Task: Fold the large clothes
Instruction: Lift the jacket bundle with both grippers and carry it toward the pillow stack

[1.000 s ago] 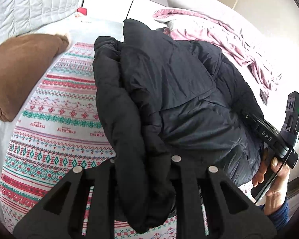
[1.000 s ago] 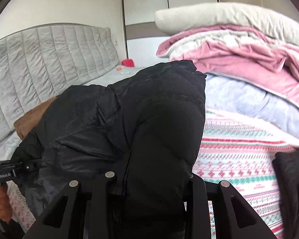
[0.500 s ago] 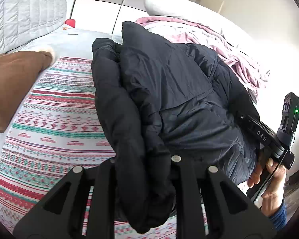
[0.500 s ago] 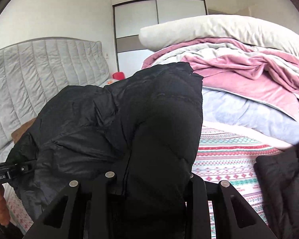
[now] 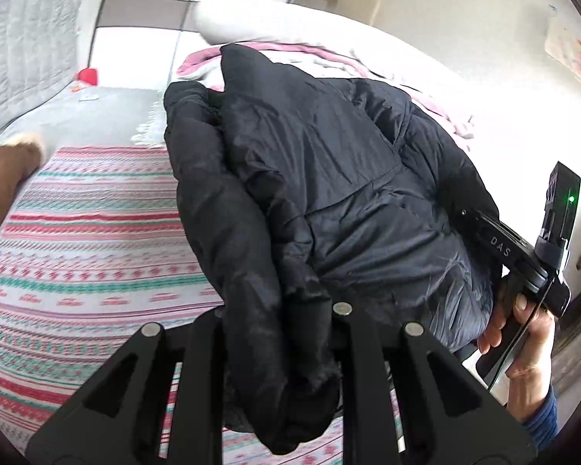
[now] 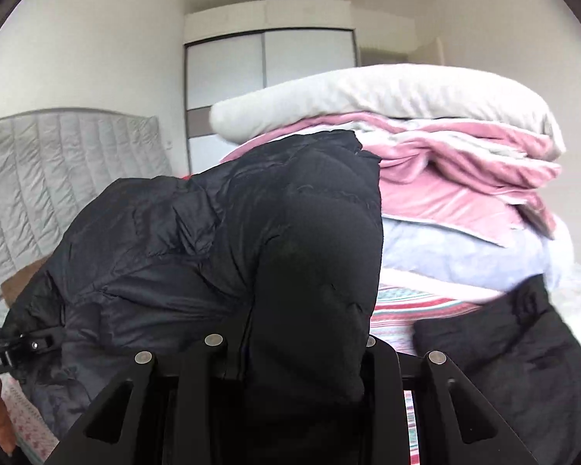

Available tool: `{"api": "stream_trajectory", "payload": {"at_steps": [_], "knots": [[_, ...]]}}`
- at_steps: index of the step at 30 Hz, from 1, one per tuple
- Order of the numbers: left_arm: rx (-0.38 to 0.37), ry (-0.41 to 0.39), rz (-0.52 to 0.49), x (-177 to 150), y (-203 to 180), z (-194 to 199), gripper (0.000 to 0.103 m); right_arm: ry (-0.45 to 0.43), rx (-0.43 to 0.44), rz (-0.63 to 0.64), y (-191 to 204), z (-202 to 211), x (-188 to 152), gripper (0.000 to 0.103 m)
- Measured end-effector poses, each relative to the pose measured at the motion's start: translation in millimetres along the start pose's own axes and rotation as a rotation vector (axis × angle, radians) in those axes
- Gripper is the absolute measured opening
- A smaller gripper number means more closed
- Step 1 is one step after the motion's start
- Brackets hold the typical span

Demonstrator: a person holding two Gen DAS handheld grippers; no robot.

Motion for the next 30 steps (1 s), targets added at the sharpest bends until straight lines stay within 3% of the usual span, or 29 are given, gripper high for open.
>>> {"api": "stream_trajectory", "payload": {"at_steps": [9,17,30], "knots": [[-0.103,-0.009,-0.07,-10,-92,-39,0.019,-0.06,-0.185,0.01,-77,40,2,0.03],[-0.173,0.059,-0.083,-29,-152,-86,0.019,-0.034,-0.308,-0.018,-150,52,-12,0.029],[-0.285,0.057,-0.109,-31,-228,-113,0.019,-0.05,-0.394,-0.077,-237,77,-14,0.028]]}}
Point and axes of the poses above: each gripper's, at about its wrist camera, not at the fingertips, and z roughly against the way its jaws point, y to its left, x to its top, the point moved 2 cm from there along -z, roughly the way its jaws point, and after that the axes turned 5 degrees about -y, right-handed, at the moved point
